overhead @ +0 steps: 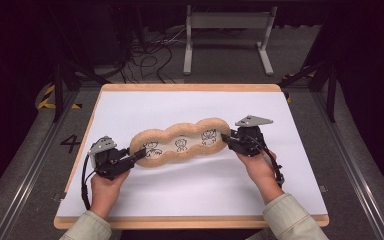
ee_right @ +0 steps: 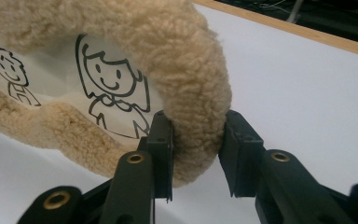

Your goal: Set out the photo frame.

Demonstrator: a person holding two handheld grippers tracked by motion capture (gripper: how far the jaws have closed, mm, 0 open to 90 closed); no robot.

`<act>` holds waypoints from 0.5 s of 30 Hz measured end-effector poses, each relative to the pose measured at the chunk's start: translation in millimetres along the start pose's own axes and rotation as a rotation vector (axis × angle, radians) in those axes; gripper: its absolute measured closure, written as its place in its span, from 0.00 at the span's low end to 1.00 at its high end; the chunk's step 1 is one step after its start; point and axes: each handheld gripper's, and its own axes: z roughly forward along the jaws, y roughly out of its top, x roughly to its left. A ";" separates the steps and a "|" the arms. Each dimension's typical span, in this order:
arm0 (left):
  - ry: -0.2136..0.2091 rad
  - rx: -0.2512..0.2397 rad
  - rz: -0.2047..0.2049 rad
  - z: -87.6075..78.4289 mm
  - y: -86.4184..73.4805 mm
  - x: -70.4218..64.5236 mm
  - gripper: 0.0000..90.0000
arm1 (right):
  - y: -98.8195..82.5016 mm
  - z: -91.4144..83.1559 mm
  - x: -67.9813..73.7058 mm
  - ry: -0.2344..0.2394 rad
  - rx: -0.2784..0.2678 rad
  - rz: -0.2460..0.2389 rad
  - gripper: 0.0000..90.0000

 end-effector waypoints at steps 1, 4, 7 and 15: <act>-0.011 0.005 0.009 2.2 1.4 -0.2 0.71 | -1.7 -2.5 0.1 -0.009 0.001 0.001 0.75; -0.037 0.011 0.030 8.7 5.5 -1.8 0.71 | -10.4 -13.1 -2.0 -0.026 -0.011 0.019 0.75; -0.063 0.021 0.035 16.9 8.4 -3.5 0.71 | -18.3 -21.2 -5.1 -0.043 -0.016 0.040 0.75; -0.119 0.053 0.060 37.6 13.7 -1.4 0.71 | -35.9 -34.0 -11.5 -0.065 -0.022 0.080 0.75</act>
